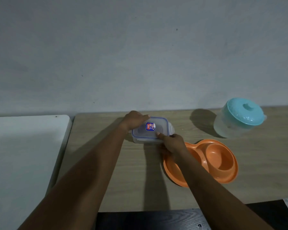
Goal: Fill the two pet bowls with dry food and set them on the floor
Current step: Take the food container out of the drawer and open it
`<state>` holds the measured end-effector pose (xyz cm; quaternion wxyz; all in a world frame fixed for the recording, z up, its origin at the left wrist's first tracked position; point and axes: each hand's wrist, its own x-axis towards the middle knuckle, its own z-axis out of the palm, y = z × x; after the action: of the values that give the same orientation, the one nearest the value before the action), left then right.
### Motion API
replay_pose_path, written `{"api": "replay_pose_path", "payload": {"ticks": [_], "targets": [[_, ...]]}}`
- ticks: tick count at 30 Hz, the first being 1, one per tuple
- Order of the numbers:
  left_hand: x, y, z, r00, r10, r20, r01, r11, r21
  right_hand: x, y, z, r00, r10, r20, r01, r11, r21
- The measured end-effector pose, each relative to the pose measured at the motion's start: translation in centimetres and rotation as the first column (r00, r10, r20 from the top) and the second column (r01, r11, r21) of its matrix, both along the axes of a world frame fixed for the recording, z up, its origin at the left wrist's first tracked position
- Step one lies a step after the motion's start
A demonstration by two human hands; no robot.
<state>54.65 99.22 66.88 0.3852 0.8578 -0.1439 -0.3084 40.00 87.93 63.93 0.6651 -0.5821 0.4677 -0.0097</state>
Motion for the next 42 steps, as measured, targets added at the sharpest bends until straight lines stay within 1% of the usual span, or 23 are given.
{"api": "replay_pose_path", "payload": {"ticks": [1, 2, 3, 5, 8, 11, 13, 15, 18, 21, 23, 26, 28, 31, 33, 34, 36, 37, 38, 39, 42], "targets": [[0.4, -0.4, 0.0, 0.999, -0.044, 0.019, 0.043, 0.996, 0.078, 0.1, 0.3, 0.0, 0.999, -0.032, 0.020, 0.030, 0.997, 0.068], [0.8, -0.7, 0.0, 0.997, -0.071, 0.017, 0.069, 0.991, 0.115, 0.2, 0.4, -0.1, 0.997, -0.067, 0.039, 0.062, 0.991, 0.117], [1.2, -0.9, -0.1, 0.997, -0.077, -0.012, 0.078, 0.991, 0.112, 0.3, 0.6, -0.1, 0.993, -0.105, 0.056, 0.095, 0.983, 0.154], [1.6, -0.9, -0.4, 0.989, -0.015, -0.145, 0.020, 0.999, 0.028, 0.5, 0.9, -0.2, 0.982, -0.172, 0.082, 0.152, 0.966, 0.209], [1.8, -1.2, -0.3, 0.932, 0.095, -0.350, -0.114, 0.993, -0.033, 0.3, 1.0, -0.3, 0.972, -0.213, 0.101, 0.189, 0.960, 0.208], [2.4, -1.5, 0.5, 0.832, 0.114, -0.542, -0.129, 0.992, 0.012, 0.3, 1.1, -0.6, 0.968, -0.221, 0.119, 0.198, 0.963, 0.180], [2.9, -1.7, 0.7, 0.786, 0.140, -0.602, -0.143, 0.989, 0.044, 0.6, 1.4, -0.6, 0.965, -0.235, 0.116, 0.211, 0.959, 0.191], [3.0, -1.7, 0.6, 0.776, 0.164, -0.609, -0.167, 0.985, 0.053, 0.8, 1.8, -0.6, 0.958, -0.261, 0.119, 0.226, 0.942, 0.248], [2.8, -1.5, -0.1, 0.791, 0.176, -0.586, -0.217, 0.976, 0.000, 0.8, 2.2, -0.7, 0.935, -0.314, 0.162, 0.245, 0.907, 0.343], [2.1, -1.2, -0.7, 0.833, 0.209, -0.512, -0.296, 0.951, -0.093, 0.7, 2.7, -1.1, 0.914, -0.356, 0.193, 0.278, 0.898, 0.341], [1.4, -1.2, -0.8, 0.872, 0.247, -0.423, -0.340, 0.927, -0.159, 0.4, 3.0, -1.0, 0.913, -0.363, 0.189, 0.302, 0.909, 0.286], [1.0, -1.3, -1.3, 0.888, 0.290, -0.357, -0.392, 0.883, -0.257, 0.5, 2.9, -1.2, 0.911, -0.379, 0.163, 0.341, 0.914, 0.219], [0.5, -1.3, -1.5, 0.895, 0.315, -0.316, -0.406, 0.869, -0.283, 0.3, 3.0, -1.0, 0.918, -0.374, 0.131, 0.359, 0.925, 0.123], [-0.2, -1.2, -1.6, 0.926, 0.335, -0.175, -0.372, 0.887, -0.272, 0.2, 3.3, -0.2, 0.917, -0.368, 0.154, 0.364, 0.930, 0.060], [-0.6, -0.8, -1.4, 0.933, 0.345, -0.107, -0.361, 0.885, -0.293, -0.1, 3.3, 0.5, 0.947, -0.287, 0.146, 0.297, 0.954, -0.046], [-0.8, -0.5, -1.0, 0.930, 0.354, -0.098, -0.366, 0.872, -0.325, -0.4, 3.3, 0.8, 0.964, -0.231, 0.130, 0.246, 0.963, -0.114], [-1.5, 0.4, 0.3, 0.932, 0.343, -0.115, -0.358, 0.830, -0.427, -1.3, 3.2, 1.6, 0.984, -0.130, 0.122, 0.154, 0.964, -0.218], [-2.1, 1.1, 1.1, 0.944, 0.311, -0.112, -0.325, 0.812, -0.485, -1.8, 3.2, 2.0, 0.985, -0.093, 0.148, 0.125, 0.966, -0.225], [-2.7, 1.8, 2.0, 0.959, 0.268, -0.091, -0.274, 0.798, -0.537, -2.2, 3.1, 2.5, 0.980, -0.067, 0.186, 0.104, 0.975, -0.194], [-3.6, 2.7, 2.8, 0.972, 0.227, -0.055, -0.216, 0.787, -0.578, -2.7, 3.0, 2.9, 0.974, -0.063, 0.220, 0.093, 0.987, -0.128], [-6.6, 5.9, 4.5, 0.988, 0.129, 0.090, -0.047, 0.786, -0.617, -4.1, 2.3, 4.7, 0.960, -0.128, 0.250, 0.090, 0.984, 0.156]]}}
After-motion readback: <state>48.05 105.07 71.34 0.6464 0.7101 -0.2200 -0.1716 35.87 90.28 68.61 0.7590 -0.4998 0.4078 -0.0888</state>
